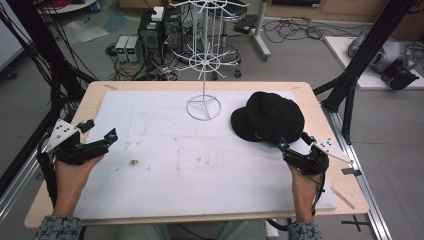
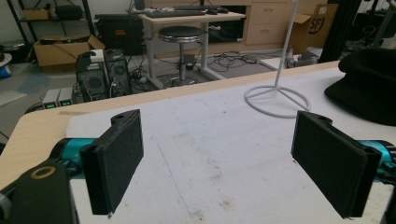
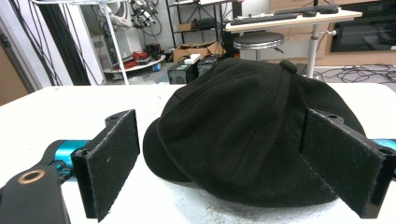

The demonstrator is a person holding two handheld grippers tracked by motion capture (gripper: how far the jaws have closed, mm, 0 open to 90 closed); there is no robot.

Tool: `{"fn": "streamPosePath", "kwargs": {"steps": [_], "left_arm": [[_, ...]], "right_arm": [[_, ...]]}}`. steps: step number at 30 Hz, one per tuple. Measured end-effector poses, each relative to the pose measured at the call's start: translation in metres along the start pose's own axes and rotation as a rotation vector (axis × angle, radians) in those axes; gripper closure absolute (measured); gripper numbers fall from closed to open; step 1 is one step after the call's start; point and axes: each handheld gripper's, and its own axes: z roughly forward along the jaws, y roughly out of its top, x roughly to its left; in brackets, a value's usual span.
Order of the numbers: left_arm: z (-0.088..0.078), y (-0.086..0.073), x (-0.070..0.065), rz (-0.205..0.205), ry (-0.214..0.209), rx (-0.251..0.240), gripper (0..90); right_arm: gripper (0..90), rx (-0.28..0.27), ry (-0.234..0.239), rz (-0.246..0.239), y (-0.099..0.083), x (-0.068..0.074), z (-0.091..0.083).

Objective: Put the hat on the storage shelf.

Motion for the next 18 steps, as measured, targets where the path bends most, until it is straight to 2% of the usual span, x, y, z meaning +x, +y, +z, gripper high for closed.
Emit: {"fn": "streamPosePath", "kwargs": {"steps": [9,14,18], "left_arm": [[0.001,-0.001,-0.001,0.004,-0.003,0.007,17.4],[0.002,-0.001,-0.002,0.001,-0.008,0.007,17.4],[0.001,-0.001,-0.001,-0.001,-0.009,0.005,17.4]], "right_arm": [[11.3,-0.006,0.001,-0.008,0.001,0.001,0.001],[11.3,-0.014,0.002,0.010,0.004,0.000,0.003],[11.3,-0.025,0.003,0.001,0.014,-0.002,0.012]]}}
